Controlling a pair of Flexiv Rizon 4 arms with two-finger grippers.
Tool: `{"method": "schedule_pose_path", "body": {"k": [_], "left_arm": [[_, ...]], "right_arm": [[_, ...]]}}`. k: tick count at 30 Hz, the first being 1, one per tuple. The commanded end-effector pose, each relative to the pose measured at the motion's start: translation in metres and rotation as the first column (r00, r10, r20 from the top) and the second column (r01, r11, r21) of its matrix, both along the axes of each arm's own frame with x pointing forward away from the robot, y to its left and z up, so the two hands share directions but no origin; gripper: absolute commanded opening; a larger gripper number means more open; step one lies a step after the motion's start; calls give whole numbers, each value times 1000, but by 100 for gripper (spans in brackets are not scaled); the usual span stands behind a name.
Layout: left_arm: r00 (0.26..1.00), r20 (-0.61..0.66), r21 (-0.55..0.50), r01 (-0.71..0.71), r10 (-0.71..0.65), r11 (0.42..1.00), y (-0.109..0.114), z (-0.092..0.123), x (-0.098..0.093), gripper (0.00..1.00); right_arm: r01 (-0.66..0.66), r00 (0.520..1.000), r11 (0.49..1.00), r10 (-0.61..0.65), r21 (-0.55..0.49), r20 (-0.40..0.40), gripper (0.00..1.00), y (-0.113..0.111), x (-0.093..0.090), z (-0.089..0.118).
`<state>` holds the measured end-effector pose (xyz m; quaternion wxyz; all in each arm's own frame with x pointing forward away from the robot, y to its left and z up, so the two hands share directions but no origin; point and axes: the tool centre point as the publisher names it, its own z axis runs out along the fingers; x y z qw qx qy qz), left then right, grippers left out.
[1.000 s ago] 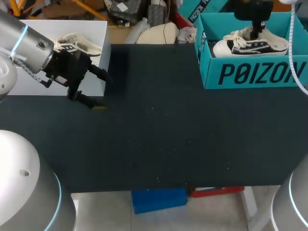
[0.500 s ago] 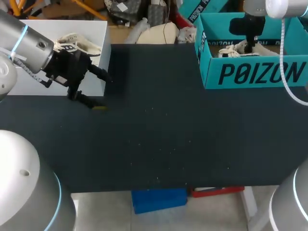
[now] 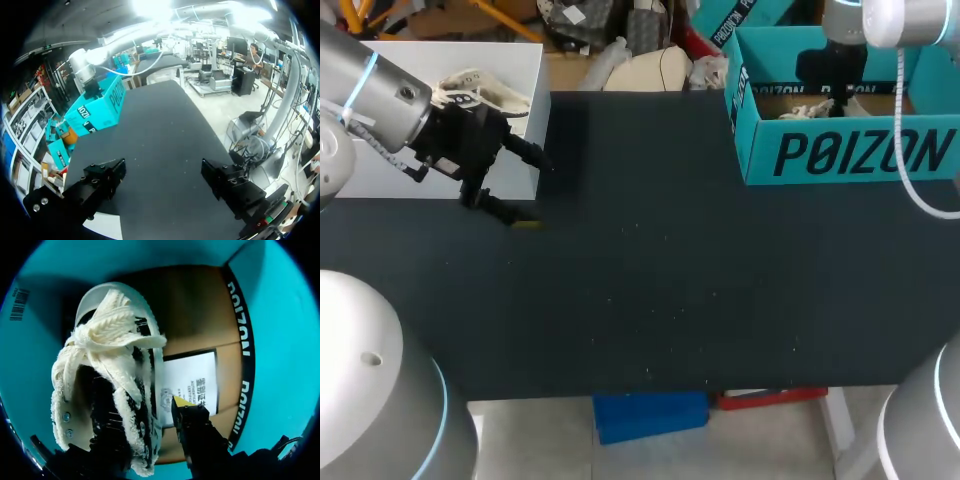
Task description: Take the shoe out of the shoebox, open the shoe tongue, remove and reinsert the insole, then place the shoe into the shoebox
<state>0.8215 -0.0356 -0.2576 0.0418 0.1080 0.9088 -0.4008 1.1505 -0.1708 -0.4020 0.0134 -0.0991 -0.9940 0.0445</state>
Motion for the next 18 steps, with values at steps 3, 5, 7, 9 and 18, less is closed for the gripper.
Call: {"method": "schedule_pose_path", "body": {"k": [3,5,7,9,18], "left_arm": [[1000,4,-1,-2,2,1000,0,-1,0,100],[1000,4,-1,-2,2,1000,0,-1,0,100],[1000,4,-1,-2,2,1000,0,-1,0,100],[1000,4,-1,-2,2,1000,0,-1,0,100],[1000,4,-1,-2,2,1000,0,-1,0,100]], "right_arm": [[28,999,999,-27,-32,17,30,0,0,24],[44,998,998,-42,-43,45,31,0,-5,40],[54,996,997,-51,-54,69,31,1,-10,56],[66,994,996,-60,-64,92,33,3,-16,73],[133,980,985,-114,-107,164,39,28,-66,158]]}}
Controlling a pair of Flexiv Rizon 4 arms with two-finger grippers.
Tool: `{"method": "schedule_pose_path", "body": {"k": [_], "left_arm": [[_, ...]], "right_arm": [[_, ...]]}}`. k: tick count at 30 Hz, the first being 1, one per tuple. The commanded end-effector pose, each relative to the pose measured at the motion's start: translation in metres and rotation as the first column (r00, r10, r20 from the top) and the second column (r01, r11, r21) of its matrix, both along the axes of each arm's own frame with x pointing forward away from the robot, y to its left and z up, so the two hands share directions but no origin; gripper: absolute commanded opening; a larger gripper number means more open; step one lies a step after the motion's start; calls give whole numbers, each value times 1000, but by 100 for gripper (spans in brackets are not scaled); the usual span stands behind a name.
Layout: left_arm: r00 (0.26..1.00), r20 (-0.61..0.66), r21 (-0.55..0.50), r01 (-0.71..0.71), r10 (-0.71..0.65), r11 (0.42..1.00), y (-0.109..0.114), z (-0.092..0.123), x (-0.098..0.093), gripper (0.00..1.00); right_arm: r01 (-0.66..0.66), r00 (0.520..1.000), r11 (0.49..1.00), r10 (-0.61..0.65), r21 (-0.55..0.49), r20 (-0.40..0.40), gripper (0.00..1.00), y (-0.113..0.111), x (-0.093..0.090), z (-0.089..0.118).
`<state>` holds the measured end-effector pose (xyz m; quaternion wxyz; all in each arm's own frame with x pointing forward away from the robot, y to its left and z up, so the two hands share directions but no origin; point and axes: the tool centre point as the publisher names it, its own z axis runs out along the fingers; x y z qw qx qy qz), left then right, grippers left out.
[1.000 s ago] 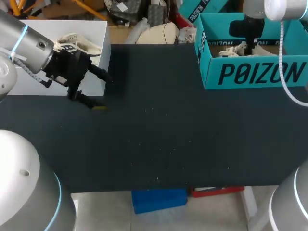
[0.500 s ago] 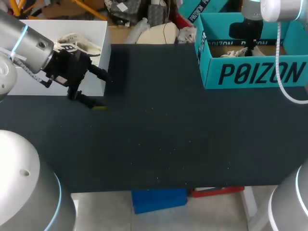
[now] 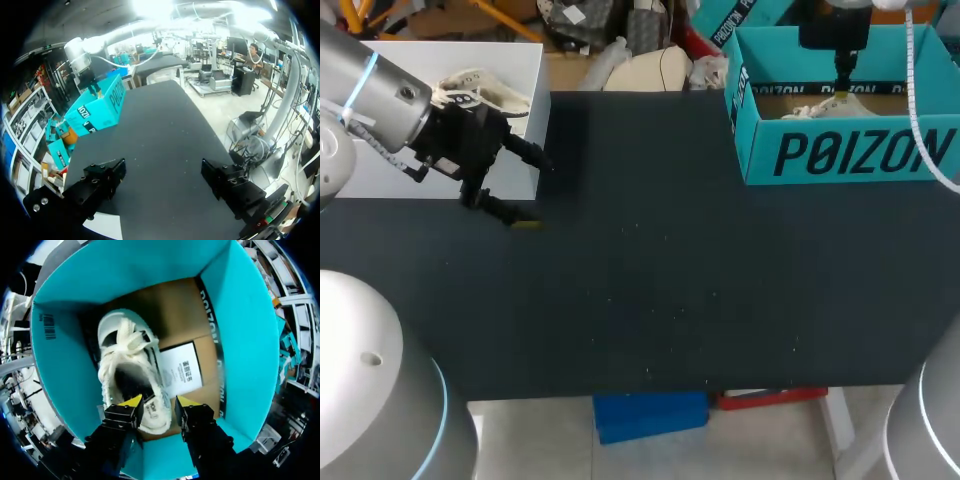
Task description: Take the shoe out of the shoebox, open the shoe tongue, remove and reinsert the insole, then place the shoe into the shoebox
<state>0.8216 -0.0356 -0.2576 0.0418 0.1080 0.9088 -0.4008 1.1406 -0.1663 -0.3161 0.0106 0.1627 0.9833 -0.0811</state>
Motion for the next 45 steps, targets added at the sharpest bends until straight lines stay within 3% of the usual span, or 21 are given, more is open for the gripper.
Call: {"method": "schedule_pose_path", "body": {"k": [1,7,12,16,24,27,29,32,35,45], "left_arm": [[1000,4,-1,-2,2,1000,0,-1,0,100],[1000,4,-1,-2,2,1000,0,-1,0,100],[1000,4,-1,-2,2,1000,0,-1,0,100],[1000,4,-1,-2,2,1000,0,-1,0,100],[1000,4,-1,-2,2,1000,0,-1,0,100],[1000,4,-1,-2,2,1000,0,-1,0,100],[1000,4,-1,-2,2,1000,0,-1,0,100],[1000,4,-1,-2,2,1000,0,-1,0,100],[1000,4,-1,-2,2,1000,0,-1,0,100],[1000,4,-1,-2,2,1000,0,-1,0,100]], "right_arm": [[6,993,999,0,-54,115,38,29,-63,81],[73,984,993,-57,-93,169,38,80,-116,126],[132,971,988,-112,-83,212,39,132,-168,138],[187,958,981,-170,-55,233,41,177,-208,132],[290,942,957,-288,14,173,47,241,-267,91],[322,934,946,-324,38,147,49,257,-281,75],[342,930,938,-347,58,119,66,265,-289,63],[374,921,923,-381,90,81,71,272,-296,46],[416,904,901,-424,125,48,86,274,-301,31],[451,892,887,-444,98,-83,100,263,-312,-4]]}}
